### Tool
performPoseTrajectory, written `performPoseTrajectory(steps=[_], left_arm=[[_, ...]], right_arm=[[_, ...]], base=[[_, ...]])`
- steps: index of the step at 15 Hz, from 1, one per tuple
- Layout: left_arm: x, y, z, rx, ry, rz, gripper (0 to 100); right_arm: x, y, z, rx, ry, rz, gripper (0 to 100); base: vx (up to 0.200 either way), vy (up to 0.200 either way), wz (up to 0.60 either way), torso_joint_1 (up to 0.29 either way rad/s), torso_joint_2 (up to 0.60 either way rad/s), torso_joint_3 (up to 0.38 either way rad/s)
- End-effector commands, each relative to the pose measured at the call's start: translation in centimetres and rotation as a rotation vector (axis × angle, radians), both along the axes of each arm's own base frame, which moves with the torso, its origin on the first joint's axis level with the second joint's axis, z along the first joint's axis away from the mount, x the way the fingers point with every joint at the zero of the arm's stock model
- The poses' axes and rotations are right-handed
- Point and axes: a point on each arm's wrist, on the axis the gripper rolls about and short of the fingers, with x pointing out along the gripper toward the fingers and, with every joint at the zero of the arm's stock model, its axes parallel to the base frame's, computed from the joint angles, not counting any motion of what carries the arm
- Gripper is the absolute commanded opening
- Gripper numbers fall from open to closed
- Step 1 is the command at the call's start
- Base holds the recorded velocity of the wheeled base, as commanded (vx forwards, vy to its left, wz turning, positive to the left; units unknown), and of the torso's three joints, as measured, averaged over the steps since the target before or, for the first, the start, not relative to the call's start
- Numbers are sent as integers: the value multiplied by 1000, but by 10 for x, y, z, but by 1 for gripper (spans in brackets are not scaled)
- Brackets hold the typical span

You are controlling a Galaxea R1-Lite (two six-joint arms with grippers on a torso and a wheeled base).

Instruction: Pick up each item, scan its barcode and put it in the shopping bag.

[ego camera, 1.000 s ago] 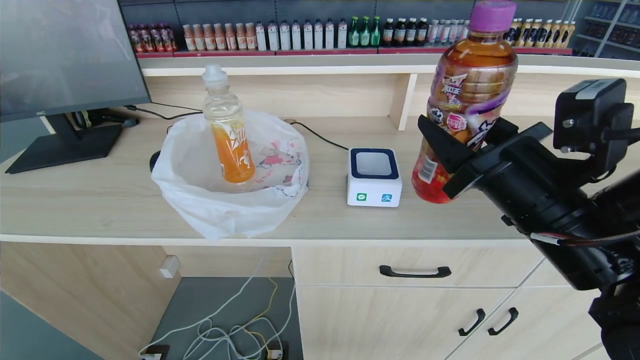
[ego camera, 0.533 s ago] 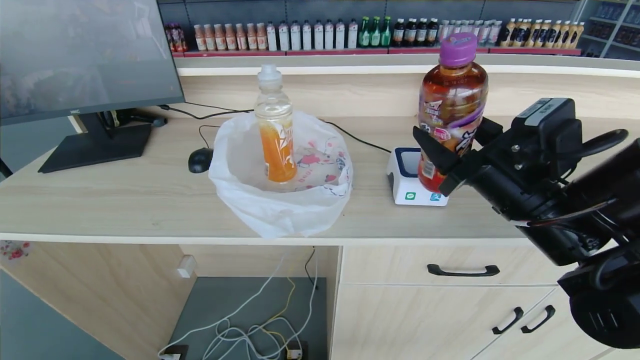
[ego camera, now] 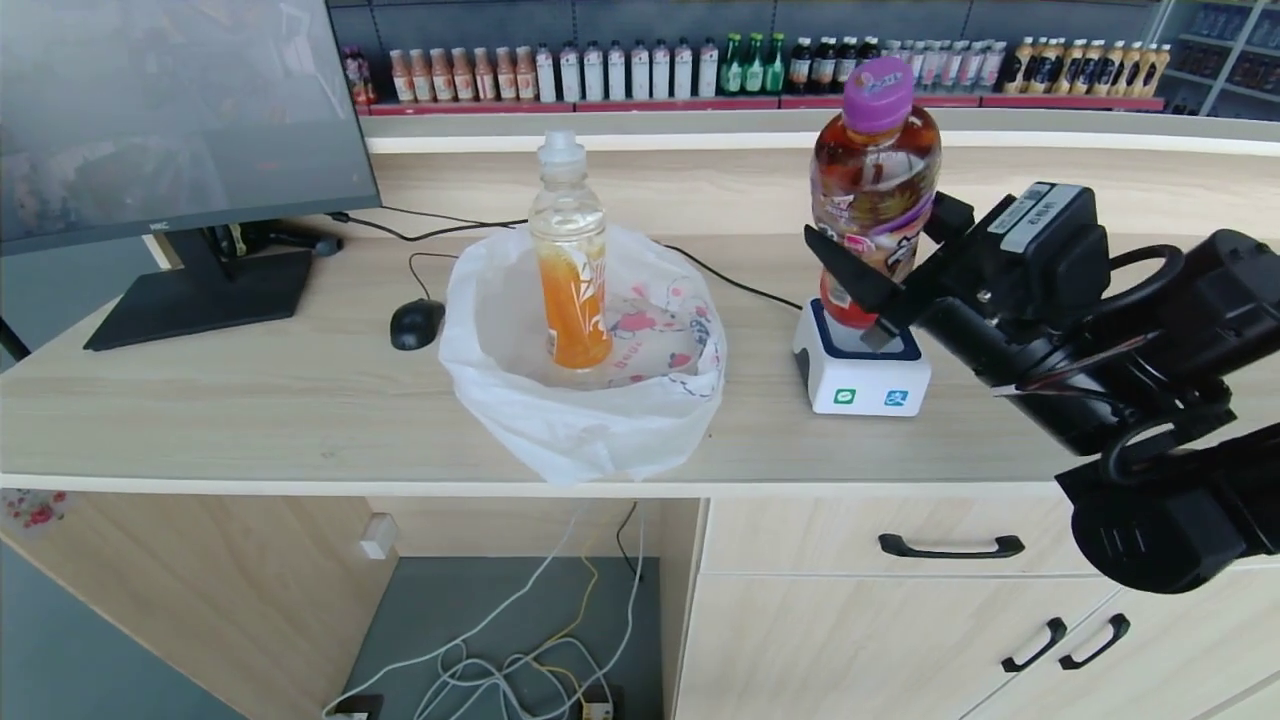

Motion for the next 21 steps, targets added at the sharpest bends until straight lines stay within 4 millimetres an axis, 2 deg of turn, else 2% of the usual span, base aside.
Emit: performPoseTrajectory(steps=[1, 4, 6, 9, 14, 17, 21], left_arm=[[0, 0, 0, -1, 0, 0, 100], [0, 0, 0, 1, -2, 0, 100], [0, 0, 0, 2, 0, 0, 100], [0, 0, 0, 1, 0, 0, 100], [0, 0, 0, -1, 0, 0, 100], [0, 0, 0, -2, 0, 0, 100], [0, 0, 0, -2, 0, 0, 100]], right_arm=[[9, -11, -4, -24, 1, -16, 0], [19, -40, -8, -127, -49, -26, 0], [22, -48, -10, -191, -89, -13, 0], [27, -47, -20, -236, -93, 7, 0], [42, -46, -7, -272, -194, 58, 0], [45, -57, -9, -295, -200, 44, 0], [44, -54, -11, -321, -220, 54, 0]], base=[[0, 0, 0, 0, 0, 0], [0, 0, 0, 0, 0, 0], [0, 0, 0, 0, 0, 0], [0, 0, 0, 0, 0, 0], [0, 0, 0, 0, 0, 0], [0, 0, 0, 0, 0, 0], [0, 0, 0, 0, 0, 0]])
